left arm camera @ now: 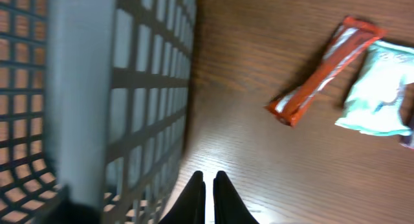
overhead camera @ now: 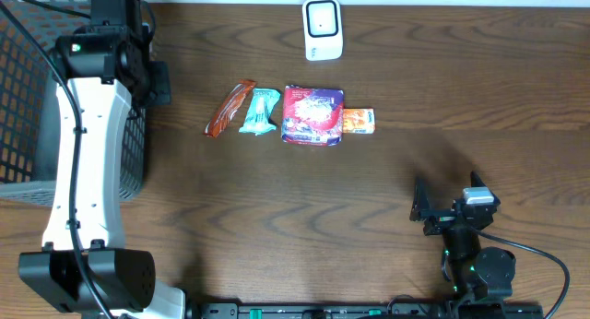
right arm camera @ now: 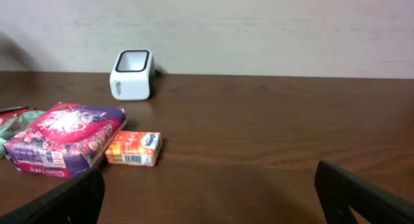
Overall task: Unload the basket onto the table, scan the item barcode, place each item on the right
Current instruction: 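Raise the left gripper away from the items and hold it above the basket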
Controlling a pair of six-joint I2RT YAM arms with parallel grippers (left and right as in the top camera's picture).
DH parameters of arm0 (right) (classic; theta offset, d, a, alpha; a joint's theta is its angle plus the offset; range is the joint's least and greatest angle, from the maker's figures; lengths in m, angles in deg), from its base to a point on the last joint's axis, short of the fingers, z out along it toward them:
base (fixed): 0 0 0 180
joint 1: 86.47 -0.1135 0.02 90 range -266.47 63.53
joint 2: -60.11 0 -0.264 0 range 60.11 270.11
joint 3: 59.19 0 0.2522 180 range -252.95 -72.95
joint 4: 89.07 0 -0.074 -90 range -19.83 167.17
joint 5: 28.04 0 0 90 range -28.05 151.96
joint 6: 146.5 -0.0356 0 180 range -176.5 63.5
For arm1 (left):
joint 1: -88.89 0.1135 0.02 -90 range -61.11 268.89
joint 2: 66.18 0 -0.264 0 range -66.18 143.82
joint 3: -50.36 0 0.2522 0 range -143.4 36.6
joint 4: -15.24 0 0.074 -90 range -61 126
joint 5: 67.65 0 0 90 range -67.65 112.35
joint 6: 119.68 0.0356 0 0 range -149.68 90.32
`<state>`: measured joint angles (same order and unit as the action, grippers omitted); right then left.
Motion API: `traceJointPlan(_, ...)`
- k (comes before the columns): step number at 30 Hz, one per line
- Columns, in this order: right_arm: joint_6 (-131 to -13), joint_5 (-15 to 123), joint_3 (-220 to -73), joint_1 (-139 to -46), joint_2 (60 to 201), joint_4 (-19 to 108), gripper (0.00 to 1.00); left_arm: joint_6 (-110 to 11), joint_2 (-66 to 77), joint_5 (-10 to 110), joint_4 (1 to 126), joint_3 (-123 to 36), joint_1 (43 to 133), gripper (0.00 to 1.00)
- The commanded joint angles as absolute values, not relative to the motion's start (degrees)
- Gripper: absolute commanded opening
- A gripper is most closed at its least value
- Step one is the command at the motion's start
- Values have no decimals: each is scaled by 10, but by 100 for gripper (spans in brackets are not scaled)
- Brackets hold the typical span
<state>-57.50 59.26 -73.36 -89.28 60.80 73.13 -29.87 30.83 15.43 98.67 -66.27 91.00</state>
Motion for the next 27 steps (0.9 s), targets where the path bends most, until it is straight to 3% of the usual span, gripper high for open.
traceJointPlan(1,-577,598,-733,-888,606,729,99,-309,307,106,991,-665,915,8)
traceJointPlan(18,-577,597,-733,-888,606,729,99,-313,307,105,988,-665,968,8)
traceJointPlan(27,-577,597,-733,-888,606,729,99,-312,308,200,926,-665,969,8)
